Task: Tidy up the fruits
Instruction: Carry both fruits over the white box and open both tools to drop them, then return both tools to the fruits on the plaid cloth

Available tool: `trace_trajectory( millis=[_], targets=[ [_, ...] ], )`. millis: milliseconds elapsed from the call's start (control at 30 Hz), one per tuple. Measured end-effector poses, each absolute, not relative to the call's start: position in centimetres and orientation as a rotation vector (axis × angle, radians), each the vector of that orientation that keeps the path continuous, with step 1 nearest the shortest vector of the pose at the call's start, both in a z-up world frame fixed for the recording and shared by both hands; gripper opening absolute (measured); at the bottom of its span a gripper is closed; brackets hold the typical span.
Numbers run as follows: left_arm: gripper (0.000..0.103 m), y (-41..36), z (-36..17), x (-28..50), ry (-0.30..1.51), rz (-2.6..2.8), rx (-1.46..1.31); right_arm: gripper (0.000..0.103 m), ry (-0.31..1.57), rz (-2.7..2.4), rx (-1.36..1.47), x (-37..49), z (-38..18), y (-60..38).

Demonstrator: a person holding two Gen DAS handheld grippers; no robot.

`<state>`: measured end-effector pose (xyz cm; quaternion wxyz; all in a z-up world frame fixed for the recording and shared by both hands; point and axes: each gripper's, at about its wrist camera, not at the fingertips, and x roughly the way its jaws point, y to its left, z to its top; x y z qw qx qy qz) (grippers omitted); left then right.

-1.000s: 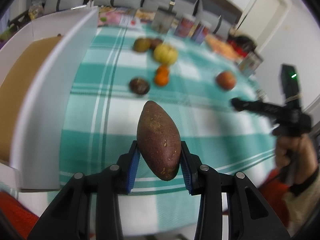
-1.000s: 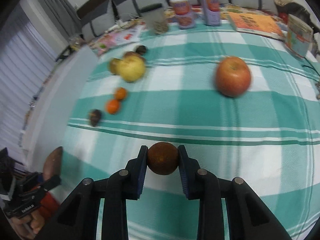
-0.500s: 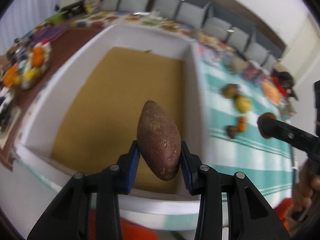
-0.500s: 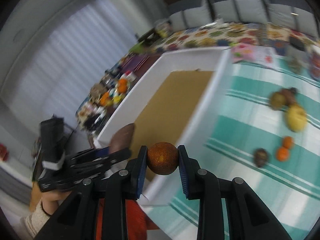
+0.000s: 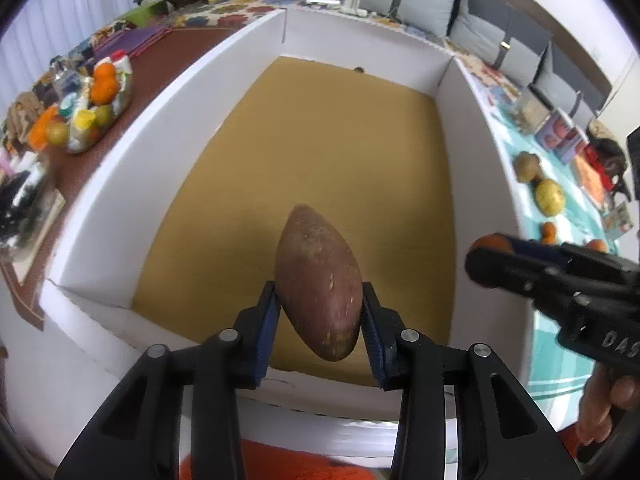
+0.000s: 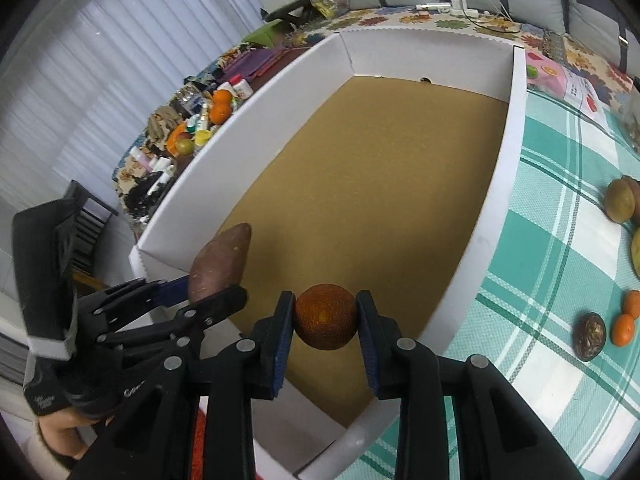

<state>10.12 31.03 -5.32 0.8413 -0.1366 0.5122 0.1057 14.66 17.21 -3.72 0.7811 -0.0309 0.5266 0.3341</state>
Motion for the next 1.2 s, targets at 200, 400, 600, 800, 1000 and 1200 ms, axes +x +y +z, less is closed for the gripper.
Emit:
trace_trajectory(
  millis=[200,400,600,800,1000,1200],
  targets=[
    [0.067,30.8,-2.8,9.5,0.979,0.248,-0.262,0.076,1.011,0.698,0.014,14.2,0.2,14.1],
    [0.08,24.3,0.3,8.2,0.844,0.143,-0.187,0.098,0.833,0.558,-0.082,11.0,1.5,6.2],
    [0.083,13.8,0.3,7.2,0.829,-0.116,-0.175,0.098,0.804,0.261,-0.233,6.5,-4.7,-6.2],
    [0.085,3.7,-6.2,8.3,0.961,-0.23,-0.048,0.098,0.819,0.03,-0.219,3.3,-8.9,-17.0],
    [0.085,-1.6,-12.2,9.9,1.023,-0.238,0.075,0.098,0.872,-0.044,-0.089,4.8,-10.6,-22.1],
    [0.087,-5.1,-13.3,13.5,0.99,-0.204,0.06,0.098,0.857,-0.122,-0.146,6.7,-11.8,-23.7]
  ],
)
